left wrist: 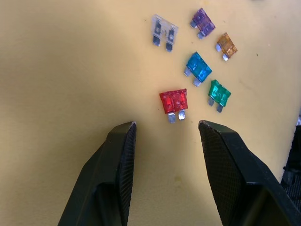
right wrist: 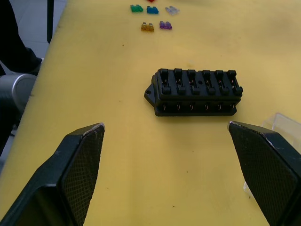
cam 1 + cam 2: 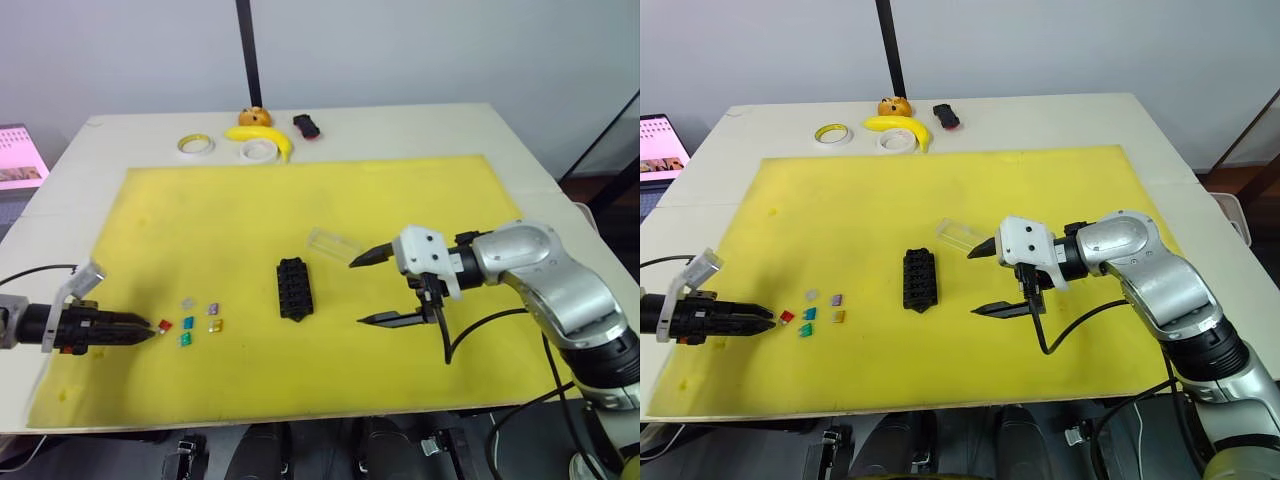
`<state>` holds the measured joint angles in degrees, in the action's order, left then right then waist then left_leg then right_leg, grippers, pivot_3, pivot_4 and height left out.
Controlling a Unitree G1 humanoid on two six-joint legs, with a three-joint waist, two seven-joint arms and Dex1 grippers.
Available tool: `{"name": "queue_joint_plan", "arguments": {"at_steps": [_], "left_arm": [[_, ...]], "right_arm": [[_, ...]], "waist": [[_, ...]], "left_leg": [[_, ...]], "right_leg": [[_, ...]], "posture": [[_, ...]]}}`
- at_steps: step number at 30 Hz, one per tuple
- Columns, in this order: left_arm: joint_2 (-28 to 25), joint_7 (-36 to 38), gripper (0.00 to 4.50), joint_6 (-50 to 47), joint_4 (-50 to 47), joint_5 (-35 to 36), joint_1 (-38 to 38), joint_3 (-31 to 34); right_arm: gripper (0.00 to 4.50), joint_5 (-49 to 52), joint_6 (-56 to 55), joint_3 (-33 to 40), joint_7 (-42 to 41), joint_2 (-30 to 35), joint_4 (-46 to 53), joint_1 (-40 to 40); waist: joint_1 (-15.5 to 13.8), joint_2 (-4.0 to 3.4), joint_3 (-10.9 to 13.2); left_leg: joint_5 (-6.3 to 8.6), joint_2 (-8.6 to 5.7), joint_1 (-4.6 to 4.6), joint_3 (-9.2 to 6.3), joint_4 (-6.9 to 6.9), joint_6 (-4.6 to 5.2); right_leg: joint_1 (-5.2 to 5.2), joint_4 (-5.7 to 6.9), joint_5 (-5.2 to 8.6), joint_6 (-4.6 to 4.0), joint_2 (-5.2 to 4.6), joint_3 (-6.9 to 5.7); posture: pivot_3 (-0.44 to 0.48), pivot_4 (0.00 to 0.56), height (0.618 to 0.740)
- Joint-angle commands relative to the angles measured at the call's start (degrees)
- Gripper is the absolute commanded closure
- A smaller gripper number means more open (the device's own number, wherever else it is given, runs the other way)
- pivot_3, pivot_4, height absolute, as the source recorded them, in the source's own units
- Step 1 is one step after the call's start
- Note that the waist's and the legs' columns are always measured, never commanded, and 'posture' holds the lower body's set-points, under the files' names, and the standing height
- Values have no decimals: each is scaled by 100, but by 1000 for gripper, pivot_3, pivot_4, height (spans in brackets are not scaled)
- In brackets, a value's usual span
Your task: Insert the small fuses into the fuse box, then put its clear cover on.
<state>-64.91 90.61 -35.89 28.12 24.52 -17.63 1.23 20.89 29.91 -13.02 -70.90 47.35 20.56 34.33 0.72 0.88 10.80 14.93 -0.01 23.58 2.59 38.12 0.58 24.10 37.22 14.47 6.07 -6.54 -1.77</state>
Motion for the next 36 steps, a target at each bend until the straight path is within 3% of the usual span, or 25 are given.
{"name": "queue_joint_plan", "arguments": {"at_steps": [1, 8, 24, 27, 29, 36], "left_arm": [[42, -81, 2272, -392, -37, 204, -100, 292], [124, -55, 2272, -528, -443, 259, 1, 246], [371, -137, 2272, -321, -346, -18, -51, 90], [433, -159, 3106, -374, -394, 61, -54, 157], [443, -192, 4080, -332, -480, 64, 3, 193], [414, -233, 4080, -300, -581, 43, 181, 275]], "right_arm": [[0, -6, -88, 66, -27, 5, 73, 109], [0, -21, -97, 73, -28, -14, 55, 129], [0, -74, -136, 84, -24, -5, -5, 143], [0, -74, -146, 86, -19, -18, -12, 143], [0, -55, -103, 94, 1, -30, 0, 160], [0, -14, -76, 102, 0, -52, -5, 209]], "waist": [[-1, 0, 0], [-11, 0, 0], [-14, 0, 0], [-14, 0, 0], [-13, 0, 0], [-1, 1, 0]], "left_leg": [[0, 0, 0, 0, 0, 0], [0, -2, 0, 0, 0, 0], [0, -5, 0, 0, 0, 0], [0, -5, 0, 0, 0, 0], [0, -6, 0, 0, 0, 0], [0, -5, 1, 0, 0, 0]], "right_leg": [[0, 0, 0, 0, 0, 0], [-2, -2, 0, 0, -4, 0], [-3, -3, 0, 0, -6, 1], [-3, -3, 0, 0, -7, 0], [-3, -3, 0, 0, -9, 0], [-1, -4, 0, 0, -9, 0]], "posture": [[0, 150, 740], [0, 150, 740], [0, 150, 740], [0, 150, 740], [0, 150, 740], [0, 150, 740]]}}
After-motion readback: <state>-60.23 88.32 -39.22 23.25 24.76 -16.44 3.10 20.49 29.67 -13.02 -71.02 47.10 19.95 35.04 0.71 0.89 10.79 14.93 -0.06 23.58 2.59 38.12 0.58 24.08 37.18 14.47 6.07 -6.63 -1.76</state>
